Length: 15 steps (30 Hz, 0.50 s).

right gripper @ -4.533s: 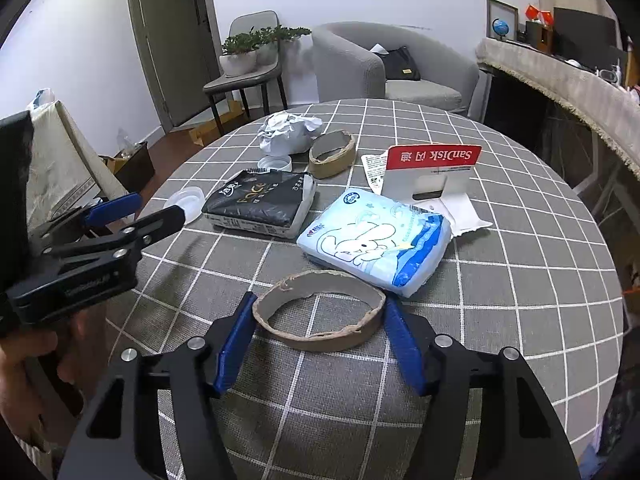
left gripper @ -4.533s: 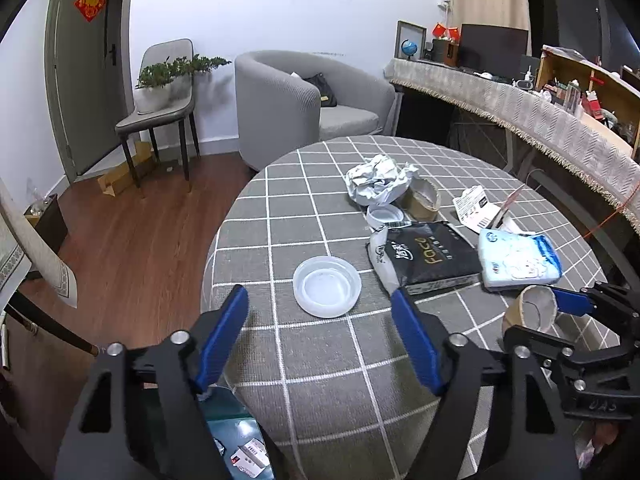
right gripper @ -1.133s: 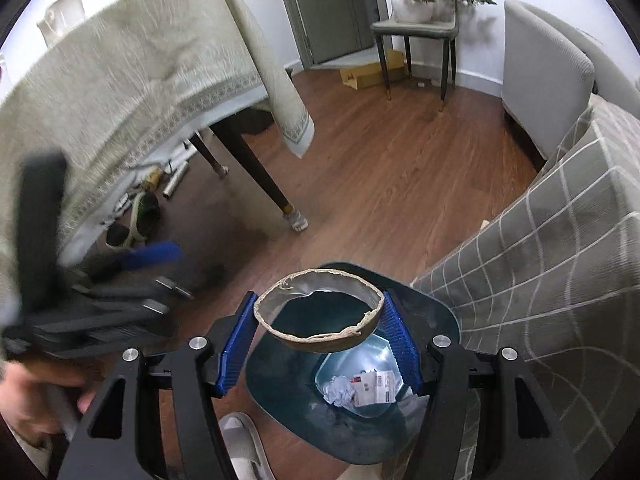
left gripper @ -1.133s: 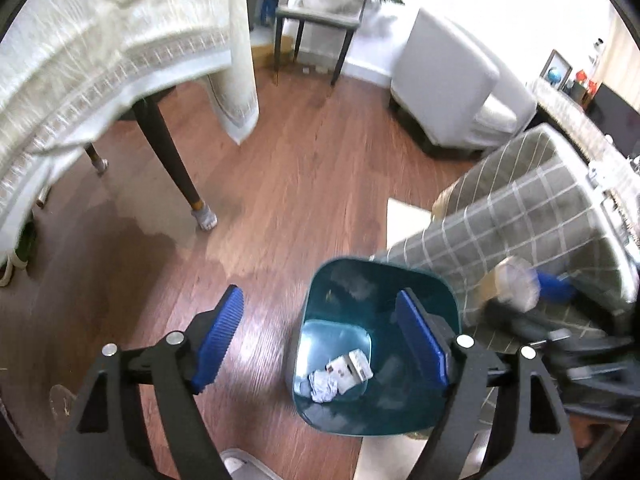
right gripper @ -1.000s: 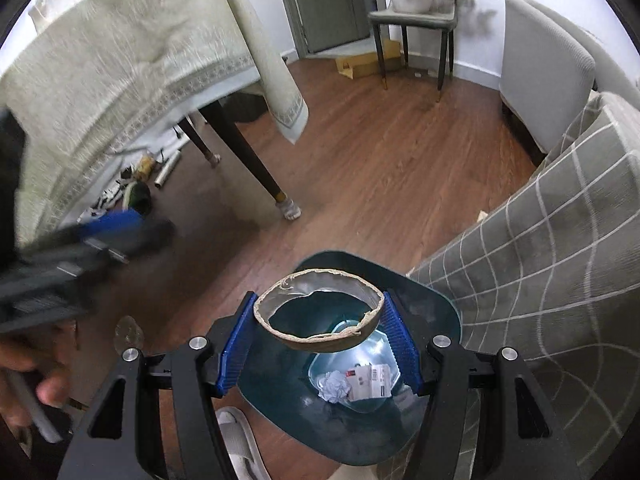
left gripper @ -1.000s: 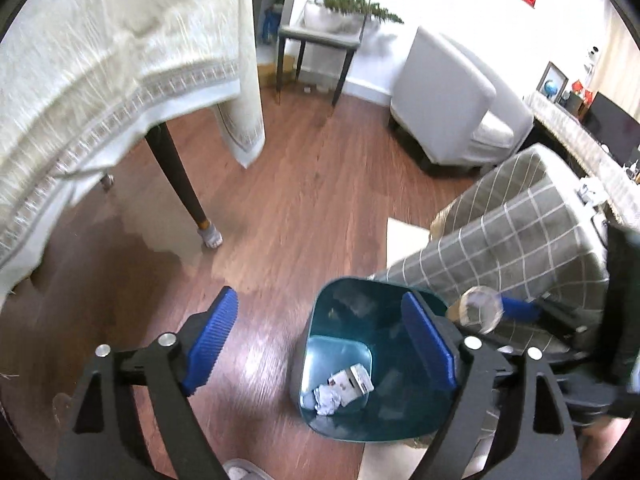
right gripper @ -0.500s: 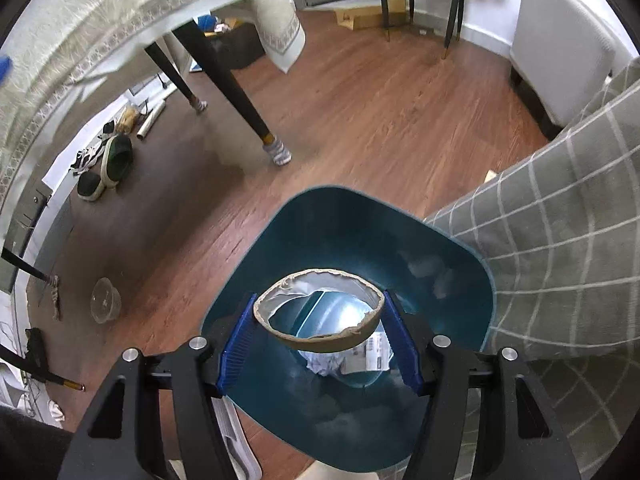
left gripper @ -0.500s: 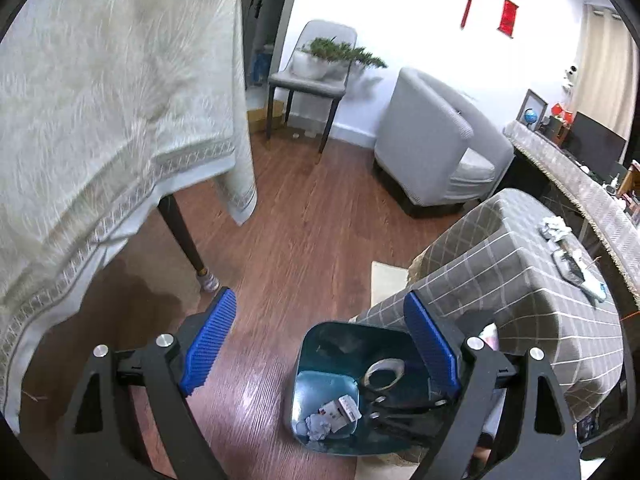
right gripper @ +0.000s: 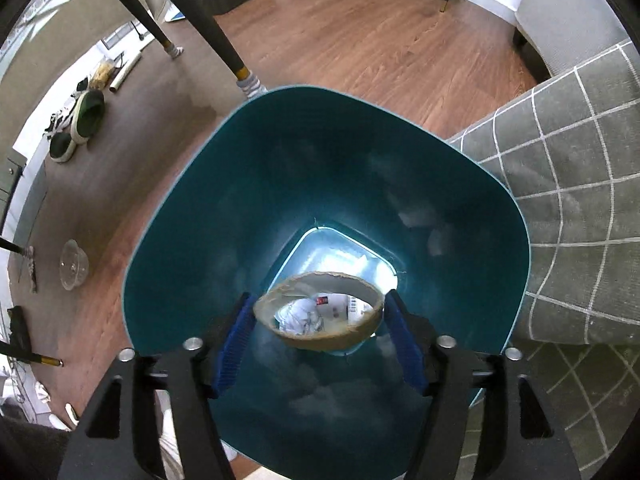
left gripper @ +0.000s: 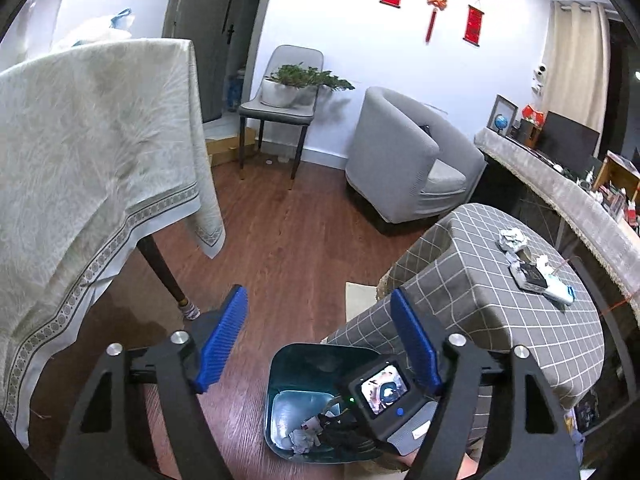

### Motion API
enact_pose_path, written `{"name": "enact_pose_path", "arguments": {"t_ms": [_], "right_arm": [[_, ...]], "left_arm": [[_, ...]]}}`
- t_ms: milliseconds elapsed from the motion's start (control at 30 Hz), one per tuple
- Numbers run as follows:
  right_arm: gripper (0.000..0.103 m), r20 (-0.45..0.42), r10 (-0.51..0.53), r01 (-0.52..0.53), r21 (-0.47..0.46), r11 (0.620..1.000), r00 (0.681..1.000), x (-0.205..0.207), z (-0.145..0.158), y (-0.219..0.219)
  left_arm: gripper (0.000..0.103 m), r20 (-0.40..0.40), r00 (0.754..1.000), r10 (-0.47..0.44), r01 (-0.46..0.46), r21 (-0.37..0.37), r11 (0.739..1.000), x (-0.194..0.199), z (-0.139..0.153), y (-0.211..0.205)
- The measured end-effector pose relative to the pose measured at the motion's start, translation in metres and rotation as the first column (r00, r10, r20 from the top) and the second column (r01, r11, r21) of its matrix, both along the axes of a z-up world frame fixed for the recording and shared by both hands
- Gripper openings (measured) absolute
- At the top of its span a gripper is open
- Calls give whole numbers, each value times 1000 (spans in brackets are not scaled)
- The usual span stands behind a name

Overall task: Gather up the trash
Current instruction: 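Lower the tape core into the bin and open the right gripper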

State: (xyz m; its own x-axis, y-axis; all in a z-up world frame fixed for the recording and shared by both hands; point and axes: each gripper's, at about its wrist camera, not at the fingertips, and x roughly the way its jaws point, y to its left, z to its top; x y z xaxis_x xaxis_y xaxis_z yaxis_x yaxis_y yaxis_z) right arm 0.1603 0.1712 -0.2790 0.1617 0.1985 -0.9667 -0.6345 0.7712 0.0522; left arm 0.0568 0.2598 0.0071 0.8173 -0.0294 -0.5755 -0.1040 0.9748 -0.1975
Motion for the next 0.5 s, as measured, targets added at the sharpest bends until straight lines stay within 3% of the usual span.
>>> {"name": "enact_pose_path", "arguments": {"t_ms": [200,433,500], "right_arm": [[76,35,1,-2,49,999,999,0,26,-3],[76,113,9,-27,159,987,994,-6,79,-7],[76,150,17,-47,196,979,989,-9,101,-9]], "left_arm": [[76,19,999,-50,48,102,994,-2,10,-20],[76,22,997,-67,65,94,993,-3,18,-32],[80,18,997,-76,74,81,994,-3,21,-34]]}}
